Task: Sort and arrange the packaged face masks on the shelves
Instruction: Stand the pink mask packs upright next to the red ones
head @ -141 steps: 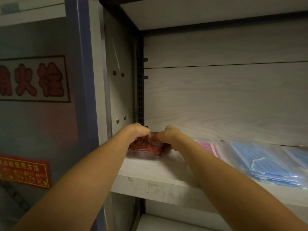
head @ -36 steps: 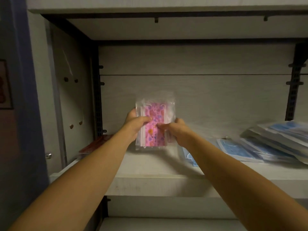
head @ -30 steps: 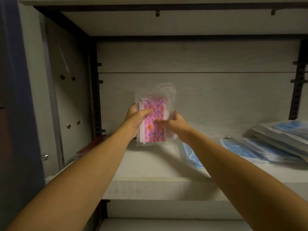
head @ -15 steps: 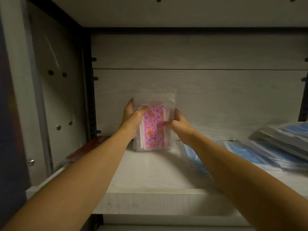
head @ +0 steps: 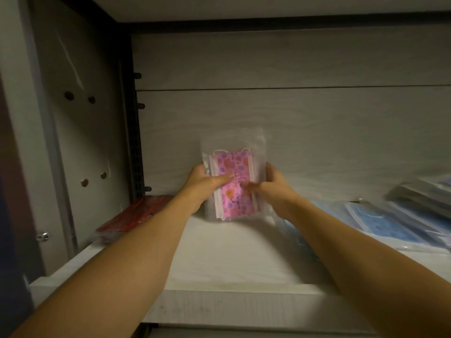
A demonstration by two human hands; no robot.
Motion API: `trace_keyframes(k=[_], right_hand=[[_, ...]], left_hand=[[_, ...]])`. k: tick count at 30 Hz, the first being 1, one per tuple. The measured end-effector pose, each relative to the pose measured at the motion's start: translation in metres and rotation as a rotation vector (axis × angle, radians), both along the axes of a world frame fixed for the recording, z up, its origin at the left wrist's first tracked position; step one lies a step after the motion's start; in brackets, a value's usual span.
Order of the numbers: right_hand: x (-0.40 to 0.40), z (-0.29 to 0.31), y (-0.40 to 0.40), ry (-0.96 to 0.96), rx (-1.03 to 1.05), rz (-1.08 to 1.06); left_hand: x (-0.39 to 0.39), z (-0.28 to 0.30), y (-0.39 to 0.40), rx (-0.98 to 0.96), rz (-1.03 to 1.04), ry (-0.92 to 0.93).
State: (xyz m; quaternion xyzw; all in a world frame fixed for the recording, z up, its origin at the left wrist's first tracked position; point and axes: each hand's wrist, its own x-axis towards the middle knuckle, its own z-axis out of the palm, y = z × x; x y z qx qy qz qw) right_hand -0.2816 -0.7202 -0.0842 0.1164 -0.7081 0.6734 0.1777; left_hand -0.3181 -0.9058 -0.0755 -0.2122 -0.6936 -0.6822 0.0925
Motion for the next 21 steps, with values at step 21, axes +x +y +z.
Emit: trace_keyframes(k=[21], right_hand=[[0.004, 0.000, -0.004, -0.076, -0.039, 0.005]], left_hand=[[0.004, 0.008, -0.004, -0.059, 0.026, 0.136]])
